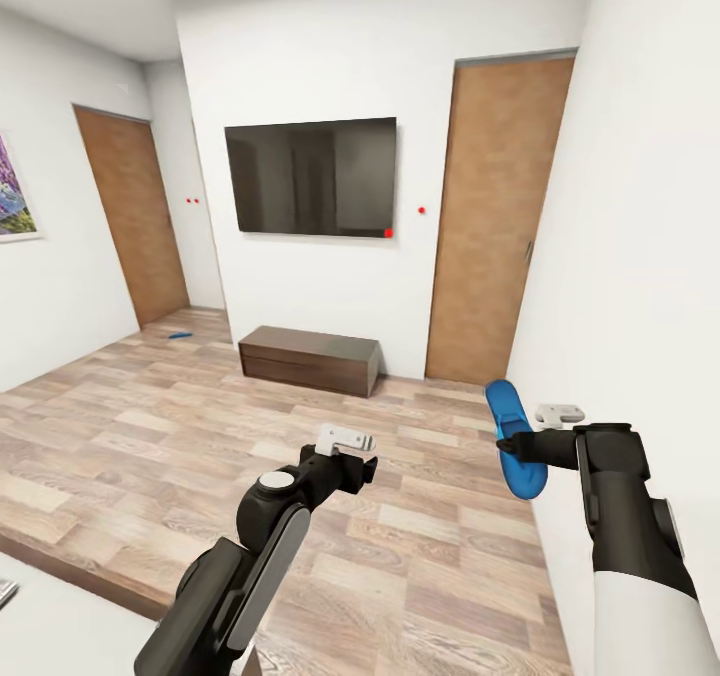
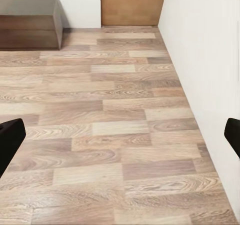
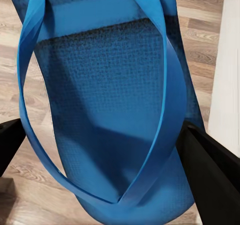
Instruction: In the bedroom, move the book from the bed onto either nightstand, and place the two sandals side by side next to the bed.
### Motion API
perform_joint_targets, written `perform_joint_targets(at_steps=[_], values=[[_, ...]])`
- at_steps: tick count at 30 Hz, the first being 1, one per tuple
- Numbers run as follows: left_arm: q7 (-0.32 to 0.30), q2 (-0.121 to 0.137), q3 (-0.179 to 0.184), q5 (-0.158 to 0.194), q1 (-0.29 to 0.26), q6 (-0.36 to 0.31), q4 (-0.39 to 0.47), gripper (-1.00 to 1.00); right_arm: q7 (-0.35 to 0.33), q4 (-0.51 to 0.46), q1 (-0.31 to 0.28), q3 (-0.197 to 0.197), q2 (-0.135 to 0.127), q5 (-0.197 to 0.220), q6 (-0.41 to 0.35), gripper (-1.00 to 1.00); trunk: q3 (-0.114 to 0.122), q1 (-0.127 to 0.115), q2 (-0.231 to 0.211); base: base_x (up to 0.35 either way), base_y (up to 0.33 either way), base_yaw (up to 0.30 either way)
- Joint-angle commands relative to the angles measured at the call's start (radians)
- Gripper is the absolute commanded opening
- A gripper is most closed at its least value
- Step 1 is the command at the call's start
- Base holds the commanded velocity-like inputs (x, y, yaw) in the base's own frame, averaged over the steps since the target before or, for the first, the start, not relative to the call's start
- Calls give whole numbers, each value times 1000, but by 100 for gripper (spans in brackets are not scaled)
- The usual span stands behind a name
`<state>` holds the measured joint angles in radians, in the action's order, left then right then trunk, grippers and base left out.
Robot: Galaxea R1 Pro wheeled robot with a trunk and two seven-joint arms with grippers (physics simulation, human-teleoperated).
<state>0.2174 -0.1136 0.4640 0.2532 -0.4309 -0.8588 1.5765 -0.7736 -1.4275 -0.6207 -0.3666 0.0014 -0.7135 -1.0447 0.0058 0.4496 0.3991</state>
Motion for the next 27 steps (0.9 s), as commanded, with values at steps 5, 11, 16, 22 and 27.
perform_joint_targets(at_steps=[5, 11, 16, 22, 27], values=[[10, 0, 1, 11, 0, -3, 0, 100, -10, 0, -1, -1, 0, -9, -2, -100, 0, 0, 1, 0, 0, -272], [10, 0, 1, 11, 0, -3, 0, 100, -10, 0, -1, -1, 0, -9, -2, -100, 0, 0, 1, 0, 0, -290], [10, 0, 1, 11, 0, -3, 0, 100, -10, 0, -1, -1, 0, -9, -2, -100, 0, 0, 1, 0, 0, -187], [10, 0, 1, 11, -1, -4, 0, 100, -10, 0, -1, 0, 0, -10, -2, -100, 0, 0, 1, 51, 47, -39], [10, 0, 1, 11, -1, -4, 0, 100, -10, 1, -1, 2, 0, -10, -2, -100, 0, 0, 1, 183, 116, -7]])
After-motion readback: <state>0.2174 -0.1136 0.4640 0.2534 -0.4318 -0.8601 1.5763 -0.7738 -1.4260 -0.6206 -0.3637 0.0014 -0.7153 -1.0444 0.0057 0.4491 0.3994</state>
